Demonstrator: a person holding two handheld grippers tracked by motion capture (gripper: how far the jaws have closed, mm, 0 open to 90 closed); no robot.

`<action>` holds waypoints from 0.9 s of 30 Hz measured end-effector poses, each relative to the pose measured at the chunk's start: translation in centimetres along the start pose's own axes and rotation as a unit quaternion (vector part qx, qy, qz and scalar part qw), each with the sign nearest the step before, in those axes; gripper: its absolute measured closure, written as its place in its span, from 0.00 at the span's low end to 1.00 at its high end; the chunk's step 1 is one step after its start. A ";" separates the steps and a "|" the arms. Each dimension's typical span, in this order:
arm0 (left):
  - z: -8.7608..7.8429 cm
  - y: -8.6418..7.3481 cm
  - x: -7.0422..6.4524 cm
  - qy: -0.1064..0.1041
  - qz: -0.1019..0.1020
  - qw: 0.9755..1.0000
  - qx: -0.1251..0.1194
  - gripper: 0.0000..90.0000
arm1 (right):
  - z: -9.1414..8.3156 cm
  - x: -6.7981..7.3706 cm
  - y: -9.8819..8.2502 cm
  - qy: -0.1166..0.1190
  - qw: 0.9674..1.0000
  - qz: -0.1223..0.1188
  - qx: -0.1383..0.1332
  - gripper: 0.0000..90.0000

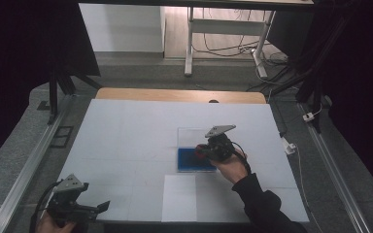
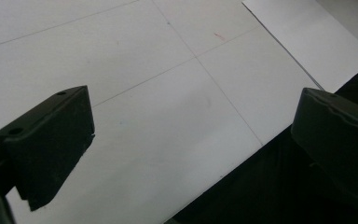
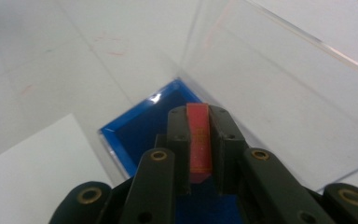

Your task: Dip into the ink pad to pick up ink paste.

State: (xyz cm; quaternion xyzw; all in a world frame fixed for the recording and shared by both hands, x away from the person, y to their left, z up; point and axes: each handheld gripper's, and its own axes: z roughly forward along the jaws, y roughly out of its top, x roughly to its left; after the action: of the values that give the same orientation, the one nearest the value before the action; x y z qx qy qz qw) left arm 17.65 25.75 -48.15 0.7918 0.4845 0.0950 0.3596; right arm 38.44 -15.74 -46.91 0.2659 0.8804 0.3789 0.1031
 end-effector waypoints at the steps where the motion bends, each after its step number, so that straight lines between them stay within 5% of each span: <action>1: 0.0 0.0 0.0 0.000 0.000 1.000 0.000 0.00 | -0.1 0.2 0.2 0.003 1.000 -0.006 -0.001 0.89; 14: 0.0 0.0 0.1 -0.003 -0.001 1.000 -0.001 0.00 | 2.2 0.8 -0.7 0.006 0.999 -0.020 0.034 0.89; 23: 0.0 0.0 0.0 -0.002 -0.002 1.000 0.001 0.00 | 2.5 0.9 -0.9 0.000 0.999 -0.010 0.034 0.90; 27: 0.1 0.0 0.0 -0.003 -0.002 1.000 0.003 0.00 | 2.6 1.4 -0.9 -0.011 0.999 -0.026 0.036 0.90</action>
State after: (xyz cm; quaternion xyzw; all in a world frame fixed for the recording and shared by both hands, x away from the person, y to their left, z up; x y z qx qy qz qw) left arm 17.73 25.74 -48.18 0.7922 0.4853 0.0908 0.3586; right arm 37.94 -13.92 -49.27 0.2502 0.8989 0.3413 0.1130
